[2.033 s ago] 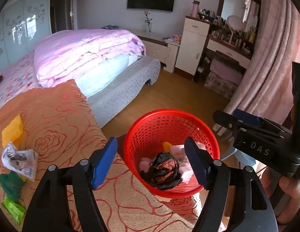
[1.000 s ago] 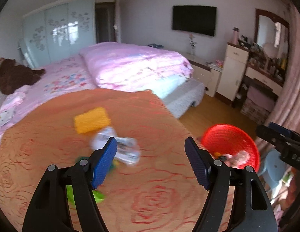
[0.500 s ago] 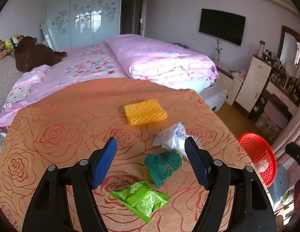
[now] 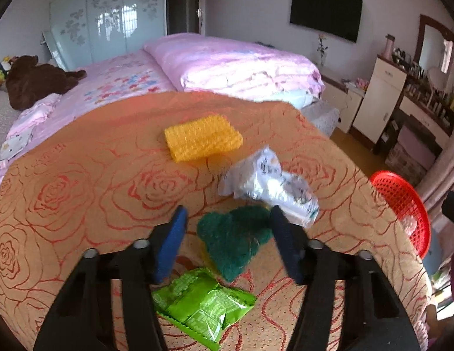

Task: Collect trash
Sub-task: 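Grasp the green scrubber with the left tool while the right tool grasps the white printed packet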

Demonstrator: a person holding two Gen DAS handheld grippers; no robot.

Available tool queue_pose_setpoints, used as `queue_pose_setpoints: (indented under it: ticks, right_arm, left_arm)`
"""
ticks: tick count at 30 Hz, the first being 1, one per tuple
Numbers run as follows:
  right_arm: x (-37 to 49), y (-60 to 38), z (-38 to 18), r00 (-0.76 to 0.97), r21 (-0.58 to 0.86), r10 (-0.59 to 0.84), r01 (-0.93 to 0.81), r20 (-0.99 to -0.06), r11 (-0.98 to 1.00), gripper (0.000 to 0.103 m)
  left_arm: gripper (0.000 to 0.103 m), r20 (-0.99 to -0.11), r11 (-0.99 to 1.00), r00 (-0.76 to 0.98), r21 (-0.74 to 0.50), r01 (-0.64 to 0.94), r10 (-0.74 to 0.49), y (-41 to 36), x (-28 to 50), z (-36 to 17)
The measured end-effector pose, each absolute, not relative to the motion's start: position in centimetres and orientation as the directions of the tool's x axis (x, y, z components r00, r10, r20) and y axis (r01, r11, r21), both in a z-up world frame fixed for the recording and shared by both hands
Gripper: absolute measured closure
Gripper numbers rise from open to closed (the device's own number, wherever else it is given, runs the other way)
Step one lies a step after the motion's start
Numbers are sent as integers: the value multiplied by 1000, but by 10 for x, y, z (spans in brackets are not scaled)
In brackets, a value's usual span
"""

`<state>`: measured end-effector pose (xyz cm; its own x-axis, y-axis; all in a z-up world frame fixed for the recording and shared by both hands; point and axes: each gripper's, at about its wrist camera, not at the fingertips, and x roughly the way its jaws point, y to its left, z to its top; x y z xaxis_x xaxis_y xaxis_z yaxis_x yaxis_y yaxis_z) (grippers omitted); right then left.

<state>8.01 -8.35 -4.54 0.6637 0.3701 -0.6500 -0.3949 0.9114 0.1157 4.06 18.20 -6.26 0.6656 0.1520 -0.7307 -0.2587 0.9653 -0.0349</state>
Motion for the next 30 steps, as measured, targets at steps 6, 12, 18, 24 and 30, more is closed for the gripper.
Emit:
queue_pose_setpoints:
  ticks: [6,12,18,24,30]
  right_arm:
    - [84,-67,-52,643,124,383,-410,-663,904,38]
    - [87,-40,-54,623,130,411,-445,-665,886,38]
    - [97,-1,-49,595,108,453,-523,-664,845,38]
    - [102,46,-58,525,100,503,-617,-687,781,38]
    - [101,85,-61,471,75,542,-703,-696,707,38]
  left_arm:
    - [65,-723,973,679,-40,-226,128,178,36,-62]
    - [70,-719,973,686,-65,-220,108,184,33,-61]
    - [70,-688,950,701,-60,-308,184,202,24,-54]
    - [70,-663,914,723,-143,-380,196,224,17,-50]
    - [70,-664,888,724,-201,-414,187,239,14,-52]
